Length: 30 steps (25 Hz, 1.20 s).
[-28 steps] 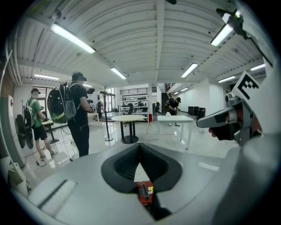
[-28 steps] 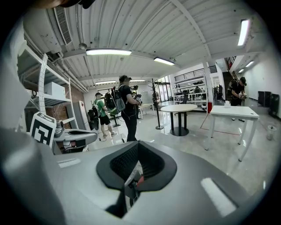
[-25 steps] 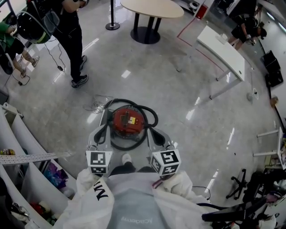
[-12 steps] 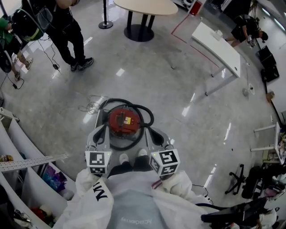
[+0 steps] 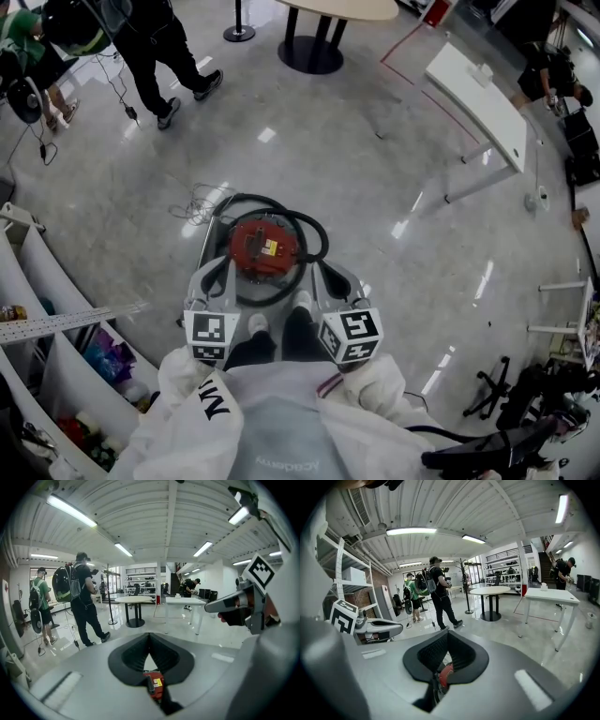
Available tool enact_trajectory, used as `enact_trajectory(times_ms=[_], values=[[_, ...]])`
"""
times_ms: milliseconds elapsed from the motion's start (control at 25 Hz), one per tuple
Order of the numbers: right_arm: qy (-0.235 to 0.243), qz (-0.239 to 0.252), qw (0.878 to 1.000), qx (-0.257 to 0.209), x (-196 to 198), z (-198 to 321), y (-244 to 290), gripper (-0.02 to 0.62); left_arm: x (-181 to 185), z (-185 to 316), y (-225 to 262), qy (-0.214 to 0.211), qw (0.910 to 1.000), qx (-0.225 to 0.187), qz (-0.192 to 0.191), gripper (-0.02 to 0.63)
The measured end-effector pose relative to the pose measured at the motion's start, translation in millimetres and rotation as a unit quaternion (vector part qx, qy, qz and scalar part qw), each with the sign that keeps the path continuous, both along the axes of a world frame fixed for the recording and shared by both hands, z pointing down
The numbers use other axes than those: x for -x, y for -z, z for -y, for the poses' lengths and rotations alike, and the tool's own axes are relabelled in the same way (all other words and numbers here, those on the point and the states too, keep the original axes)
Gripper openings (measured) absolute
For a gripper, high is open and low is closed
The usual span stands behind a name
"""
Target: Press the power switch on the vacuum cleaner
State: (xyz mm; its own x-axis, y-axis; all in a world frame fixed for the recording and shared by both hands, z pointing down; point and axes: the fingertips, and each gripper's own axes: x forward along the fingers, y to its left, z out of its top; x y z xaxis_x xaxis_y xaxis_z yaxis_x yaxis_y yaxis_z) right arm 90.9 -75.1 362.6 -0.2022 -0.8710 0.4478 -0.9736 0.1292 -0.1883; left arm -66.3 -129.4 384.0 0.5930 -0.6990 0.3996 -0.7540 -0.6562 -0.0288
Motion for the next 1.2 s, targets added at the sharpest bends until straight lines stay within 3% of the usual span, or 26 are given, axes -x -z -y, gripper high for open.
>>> enact_trajectory(times_ms=[600, 1200], values=[[0.037, 0.013, 0.998, 0.051, -12.1, 26.2, -60.2, 0.000, -23.8, 11.4, -47.7, 0.003, 0.9990, 0.035, 0.027, 0.000], [0.022, 0.034, 0.994, 0.102, -17.9, 32.7, -163.3, 0.000, -39.2, 3.9, -145.5, 0.006, 0.9948, 0.092, 0.042, 0.000]])
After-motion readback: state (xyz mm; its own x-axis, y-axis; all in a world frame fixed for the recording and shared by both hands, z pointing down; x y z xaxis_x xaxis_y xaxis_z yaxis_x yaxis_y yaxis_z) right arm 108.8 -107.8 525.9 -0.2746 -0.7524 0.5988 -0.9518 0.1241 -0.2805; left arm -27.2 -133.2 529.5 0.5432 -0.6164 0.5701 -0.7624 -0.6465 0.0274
